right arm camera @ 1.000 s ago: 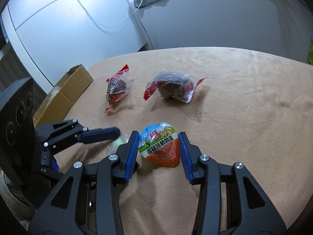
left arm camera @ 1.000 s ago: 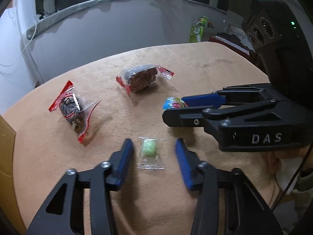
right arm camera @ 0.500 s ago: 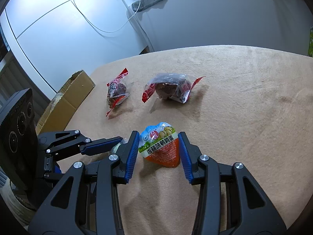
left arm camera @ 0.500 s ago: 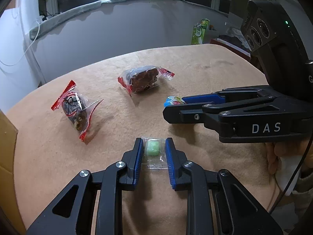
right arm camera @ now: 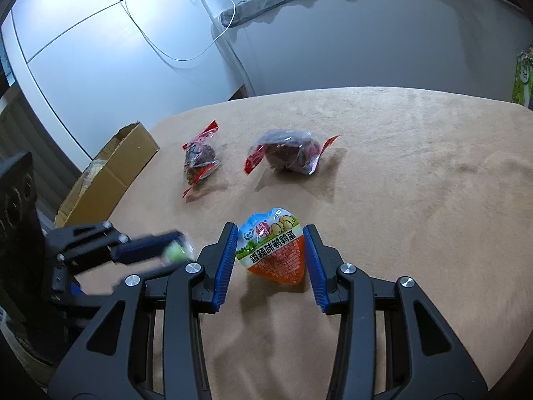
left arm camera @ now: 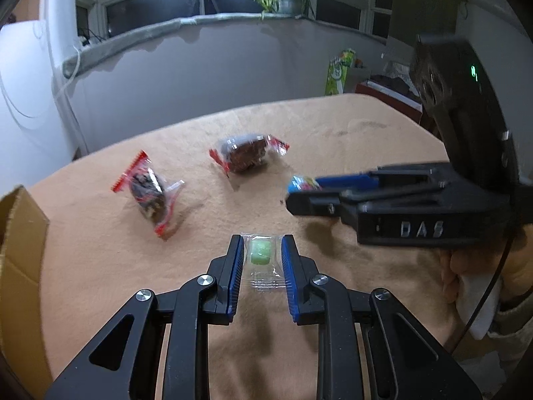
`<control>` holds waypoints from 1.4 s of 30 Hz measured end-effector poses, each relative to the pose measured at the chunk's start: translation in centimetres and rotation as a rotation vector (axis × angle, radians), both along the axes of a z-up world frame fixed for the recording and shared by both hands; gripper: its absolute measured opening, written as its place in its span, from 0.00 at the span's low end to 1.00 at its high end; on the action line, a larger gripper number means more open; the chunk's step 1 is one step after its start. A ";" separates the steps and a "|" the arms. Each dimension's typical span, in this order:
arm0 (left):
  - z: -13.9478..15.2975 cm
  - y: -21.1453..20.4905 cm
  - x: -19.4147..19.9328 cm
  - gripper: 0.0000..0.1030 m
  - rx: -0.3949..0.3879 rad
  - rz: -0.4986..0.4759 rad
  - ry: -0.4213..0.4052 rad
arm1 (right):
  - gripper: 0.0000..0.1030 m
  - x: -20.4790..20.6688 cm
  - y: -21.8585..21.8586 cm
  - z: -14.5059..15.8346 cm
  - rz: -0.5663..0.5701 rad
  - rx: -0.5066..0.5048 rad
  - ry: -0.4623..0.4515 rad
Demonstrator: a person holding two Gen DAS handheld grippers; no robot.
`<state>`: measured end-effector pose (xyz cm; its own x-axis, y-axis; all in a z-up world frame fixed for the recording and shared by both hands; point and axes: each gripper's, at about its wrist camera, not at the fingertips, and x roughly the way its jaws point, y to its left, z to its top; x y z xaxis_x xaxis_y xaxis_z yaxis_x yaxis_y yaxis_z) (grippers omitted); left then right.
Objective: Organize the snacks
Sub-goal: 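Carry the jelly pouch and green candy over the cardboard box with both tools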
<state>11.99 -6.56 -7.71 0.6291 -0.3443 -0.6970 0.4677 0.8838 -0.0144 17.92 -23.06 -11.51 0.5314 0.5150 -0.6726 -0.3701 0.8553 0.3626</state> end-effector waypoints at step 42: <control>6.7 25.8 -11.5 0.21 -0.168 0.435 -0.269 | 0.41 -7.7 27.4 10.9 0.313 -0.166 -0.240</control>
<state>0.53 19.26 -1.05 0.8872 -0.1048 -0.4493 0.0653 0.9926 -0.1026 10.17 4.31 -0.66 0.5181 0.5716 -0.6363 -0.6780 0.7280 0.1018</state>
